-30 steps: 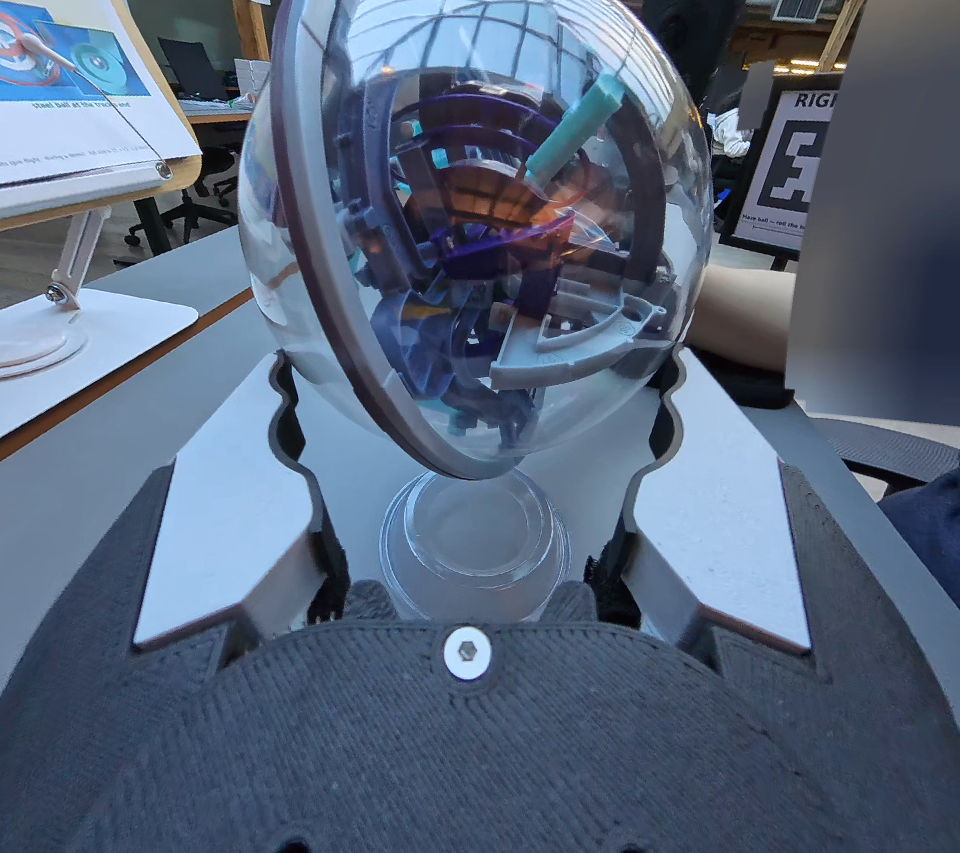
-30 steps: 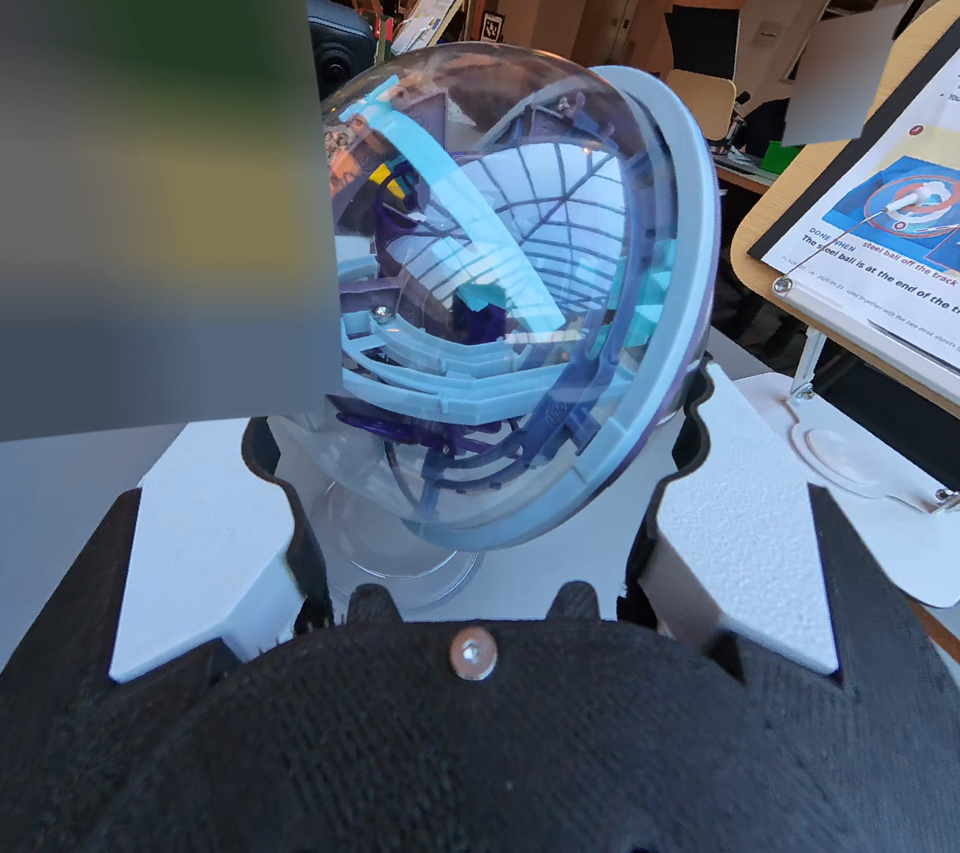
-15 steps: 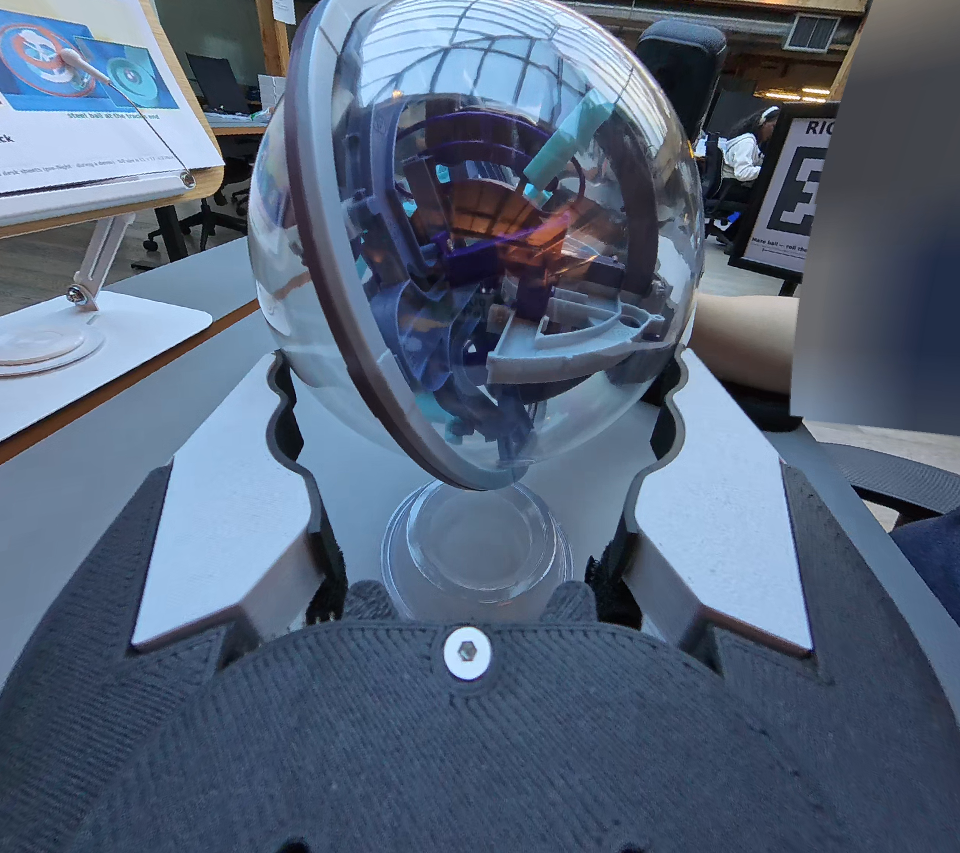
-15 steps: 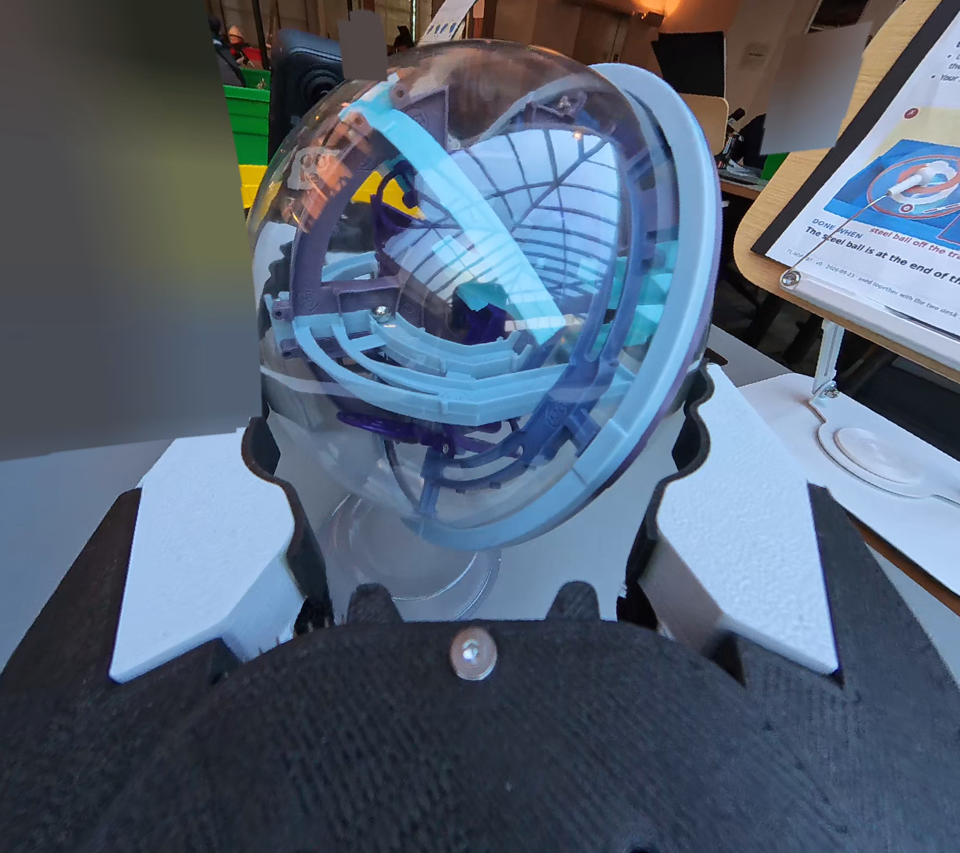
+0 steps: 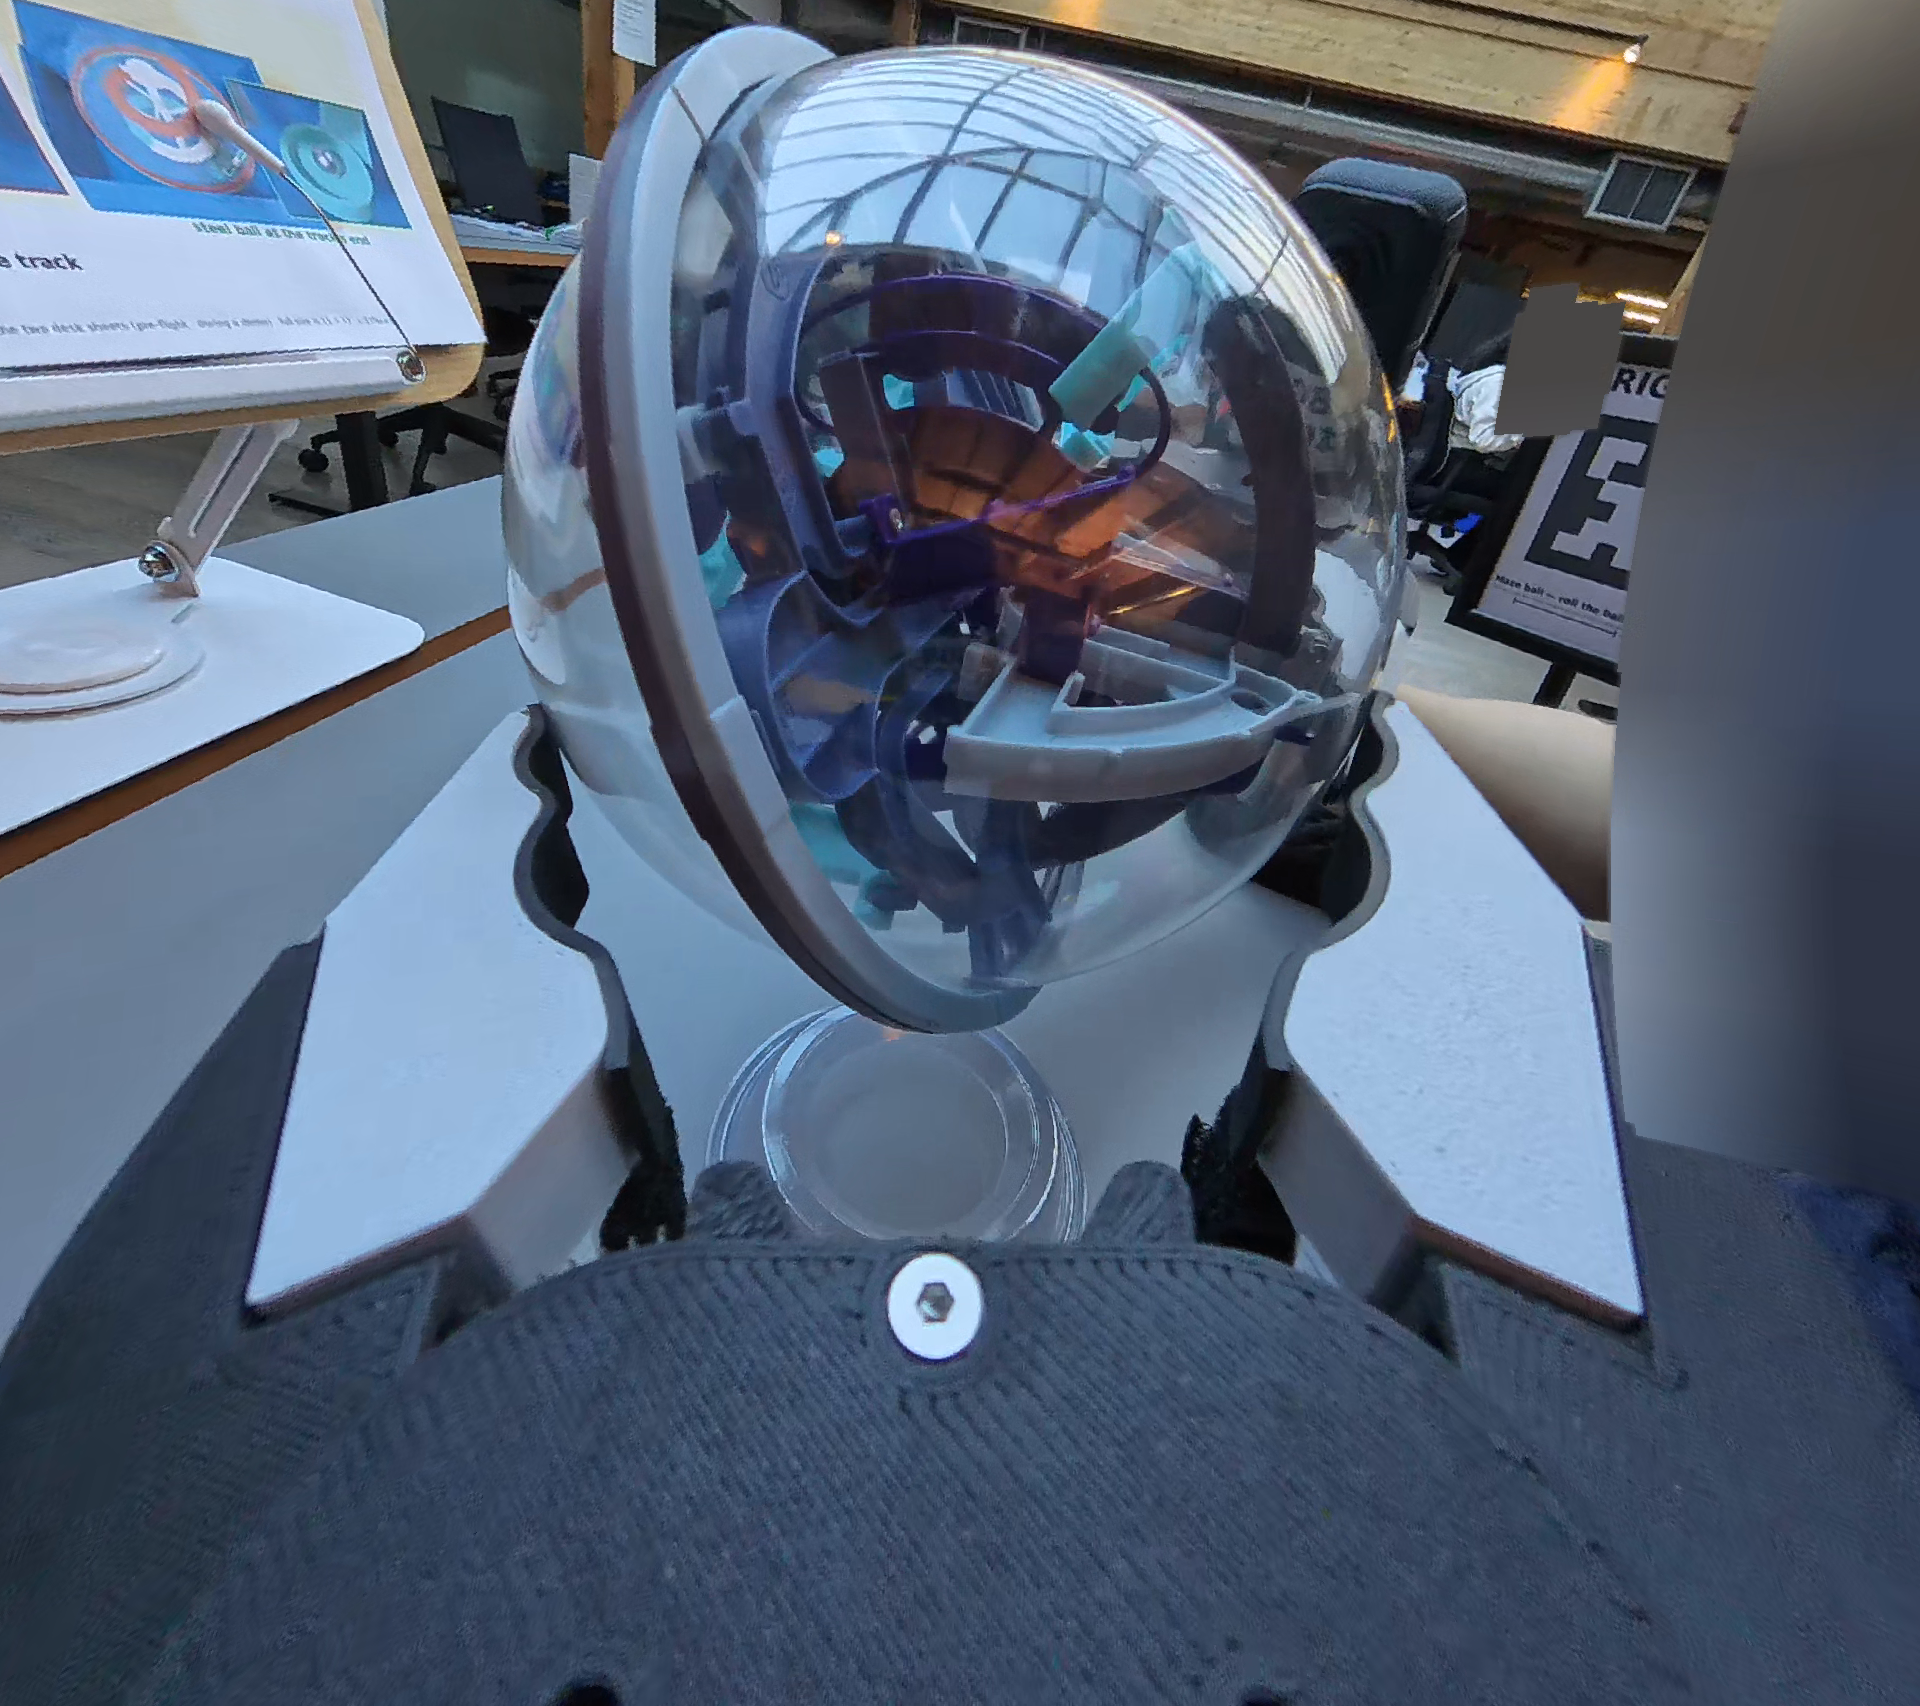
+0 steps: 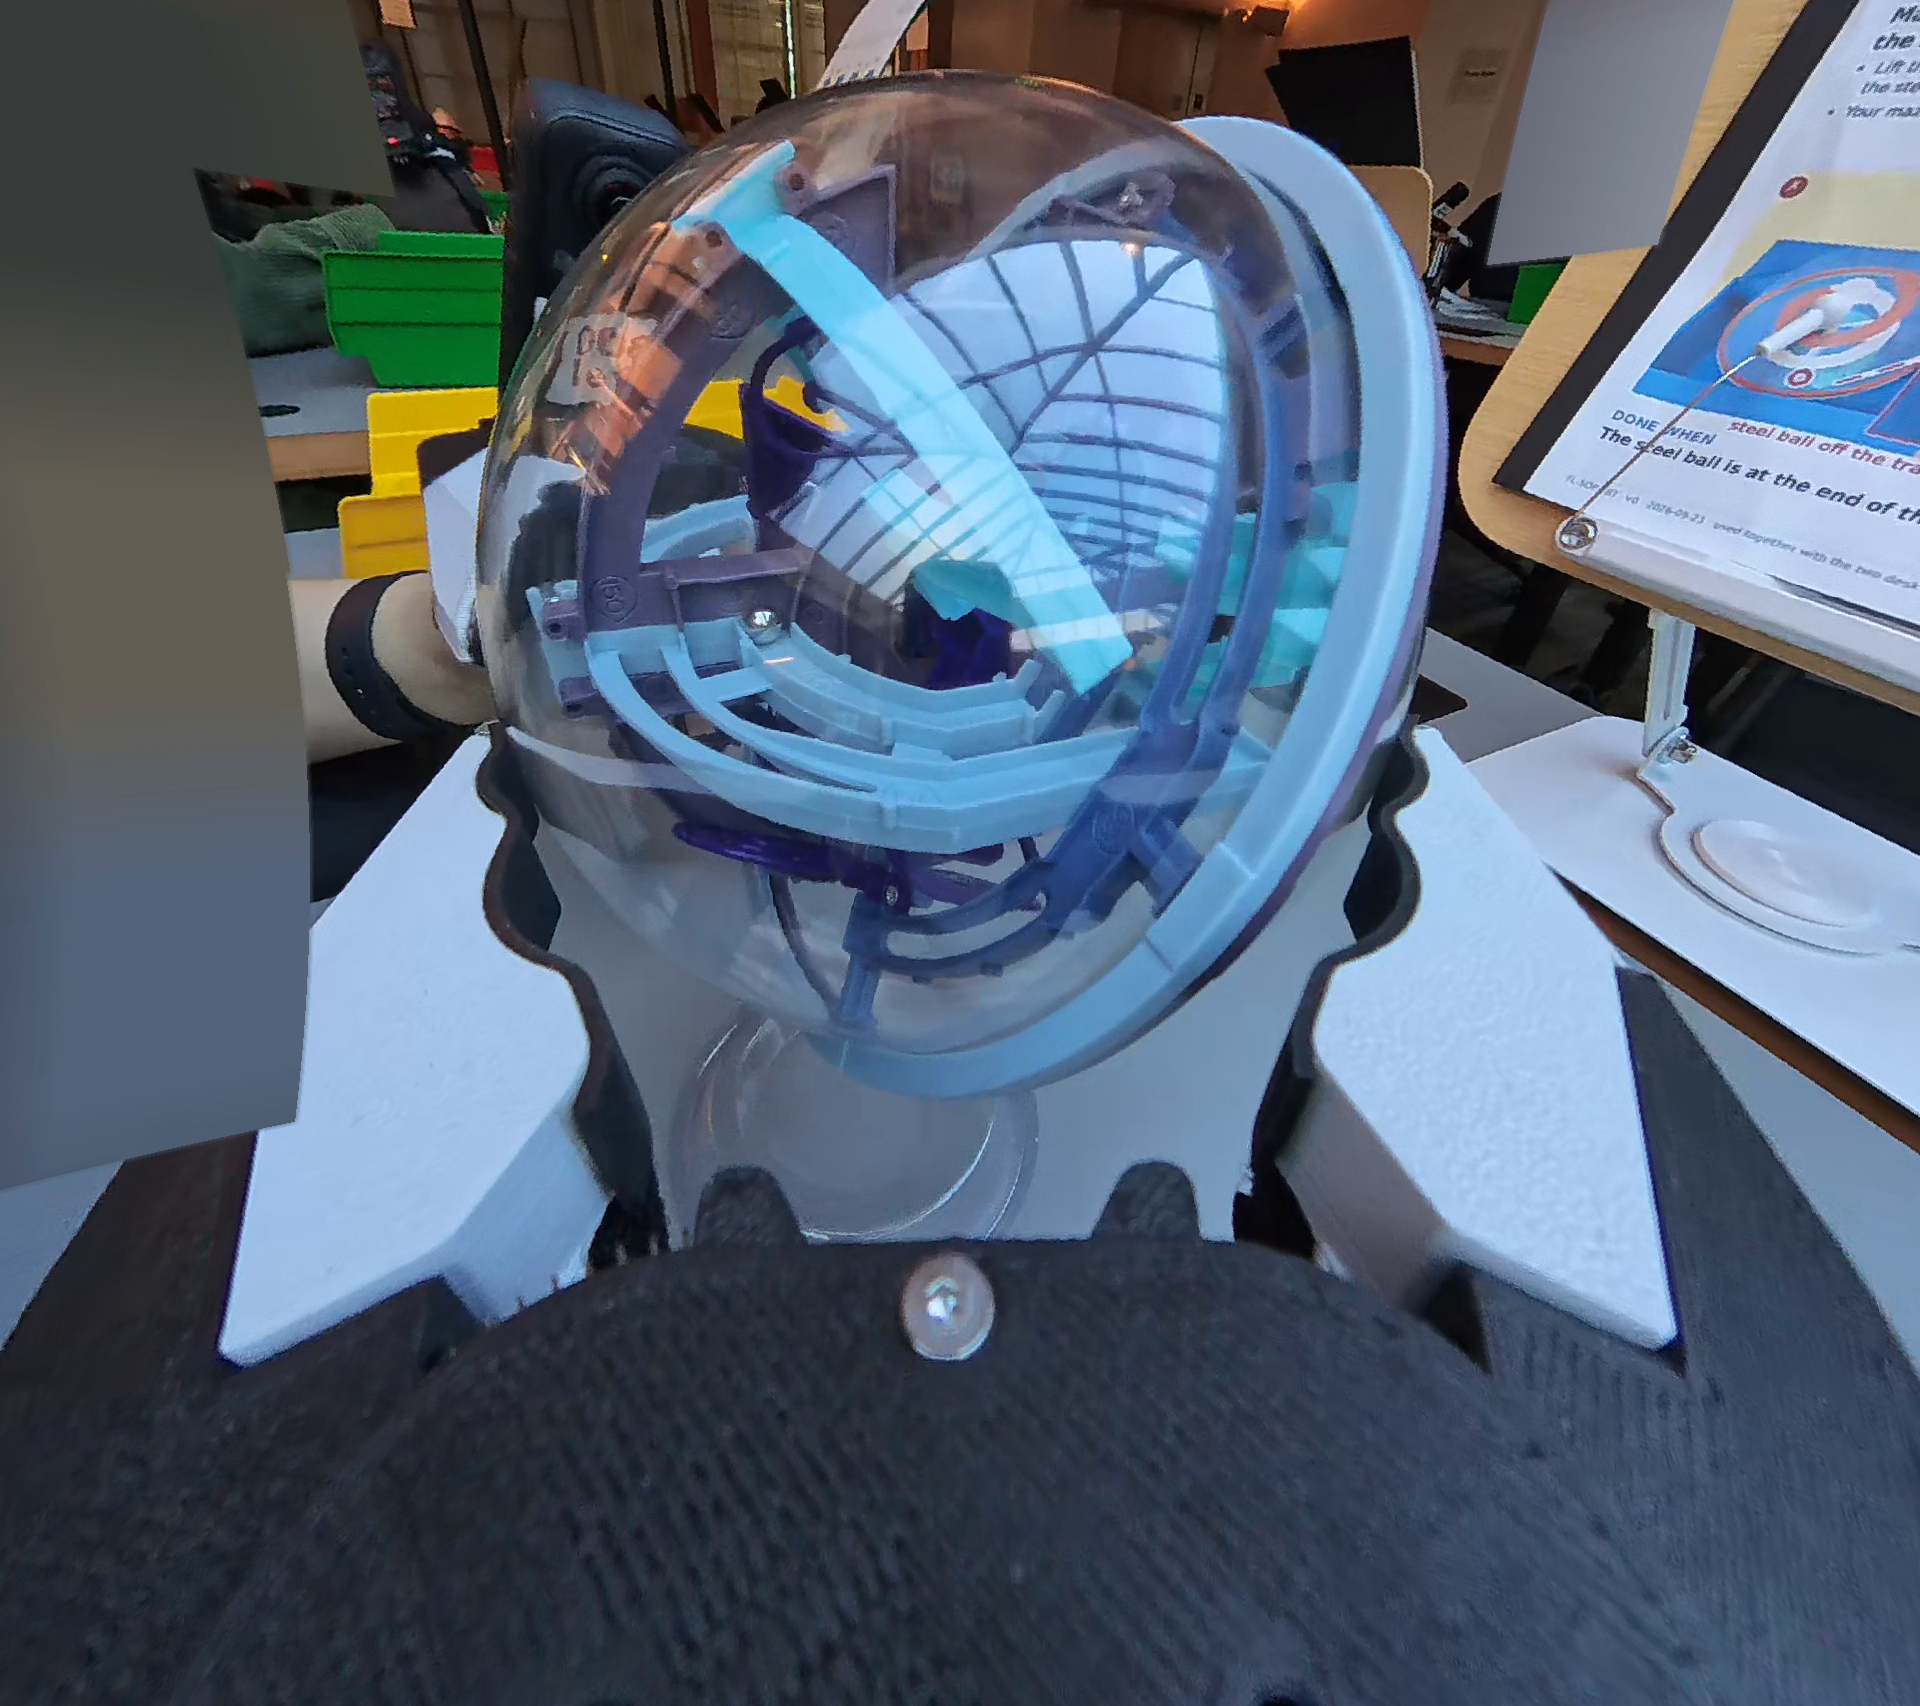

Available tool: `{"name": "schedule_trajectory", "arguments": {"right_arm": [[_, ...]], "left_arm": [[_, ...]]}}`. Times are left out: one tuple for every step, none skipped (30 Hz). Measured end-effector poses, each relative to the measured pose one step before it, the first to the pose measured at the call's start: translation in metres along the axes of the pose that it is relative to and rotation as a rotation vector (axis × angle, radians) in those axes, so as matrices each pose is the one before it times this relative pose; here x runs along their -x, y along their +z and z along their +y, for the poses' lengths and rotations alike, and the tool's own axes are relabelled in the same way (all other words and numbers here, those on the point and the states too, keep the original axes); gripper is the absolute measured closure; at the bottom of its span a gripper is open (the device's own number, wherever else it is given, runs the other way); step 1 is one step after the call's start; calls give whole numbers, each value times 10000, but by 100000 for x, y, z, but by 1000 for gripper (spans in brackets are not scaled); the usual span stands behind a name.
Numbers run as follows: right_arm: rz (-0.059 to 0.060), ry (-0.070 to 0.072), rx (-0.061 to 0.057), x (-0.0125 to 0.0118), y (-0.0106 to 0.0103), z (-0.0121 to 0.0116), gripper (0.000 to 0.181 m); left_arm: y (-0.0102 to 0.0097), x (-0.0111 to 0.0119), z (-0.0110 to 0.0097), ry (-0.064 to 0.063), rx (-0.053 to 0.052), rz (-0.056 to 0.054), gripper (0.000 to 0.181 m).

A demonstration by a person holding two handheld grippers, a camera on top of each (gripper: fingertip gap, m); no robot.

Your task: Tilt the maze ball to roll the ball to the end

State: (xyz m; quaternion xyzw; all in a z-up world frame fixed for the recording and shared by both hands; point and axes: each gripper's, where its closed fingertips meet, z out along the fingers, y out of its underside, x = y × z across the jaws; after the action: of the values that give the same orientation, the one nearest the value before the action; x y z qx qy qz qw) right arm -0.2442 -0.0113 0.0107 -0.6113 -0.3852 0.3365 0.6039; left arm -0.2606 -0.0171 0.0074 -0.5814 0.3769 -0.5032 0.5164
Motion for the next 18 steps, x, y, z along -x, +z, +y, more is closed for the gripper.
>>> {"name": "schedule_trajectory", "arguments": {"right_arm": [[15, 33, 11, -17, 55, 104, 25], [12, 24, 17, -18, 74, 121, 26], [9, 16, 1, -20, 64, 110, 26], [-3, 31, -20, -8, 53, 92, 25], [-11, 41, -42, -1, 27, 33, 26], [-9, 44, -26, -11, 42, 45, 26], [-6, 38, -51, 5, 21, -10, 26], [-3, 11, -52, 4, 21, -1, 26], [-6, 14, -3, 2, 13, 37, 26], [-9, 19, 10, -17, 18, 44, 26], [-7, 14, -13, -7, 2, 23, 26], [-5, 20, -30, -10, 5, -11, 26], [-3, 19, -18, -9, 6, 15, 25], [3, 7, 8, -6, 22, 41, 26], [6, -6, 11, -3, 10, 35, 26], [7, -14, 8, -10, 12, 21, 26], [5, -22, 11, -1, -9, 5, 26], [2, -24, 8, 3, -7, 0, 26]], "left_arm": [[31, 59, -48, -5, -25, -71, 36], [22, 65, -27, 18, -20, -76, 35], [15, 66, -23, 40, -10, -67, 34], [-2, 44, -11, 43, 0, -48, 34], [-19, 35, -10, 30, 4, -32, 34], [-13, 29, -16, 9, 2, -24, 34], [-18, 25, -9, -8, 3, -13, 34], [-15, 11, 1, -1, 9, -8, 34], [-10, 16, -2, 14, 12, -14, 34], [-3, 21, 14, 15, 15, -17, 34], [10, 13, 2, 5, 14, -13, 34], [7, 4, -3, -4, 4, -8, 34], [-7, 19, 7, -4, 0, -6, 34], [-1, 20, 27, -2, 8, 0, 34], [-11, 27, 42, -10, 15, 9, 34], [0, 17, 42, -11, 14, 13, 34], [7, -2, 28, 1, 6, 10, 34], [0, -5, 5, 14, -4, 5, 34]]}}
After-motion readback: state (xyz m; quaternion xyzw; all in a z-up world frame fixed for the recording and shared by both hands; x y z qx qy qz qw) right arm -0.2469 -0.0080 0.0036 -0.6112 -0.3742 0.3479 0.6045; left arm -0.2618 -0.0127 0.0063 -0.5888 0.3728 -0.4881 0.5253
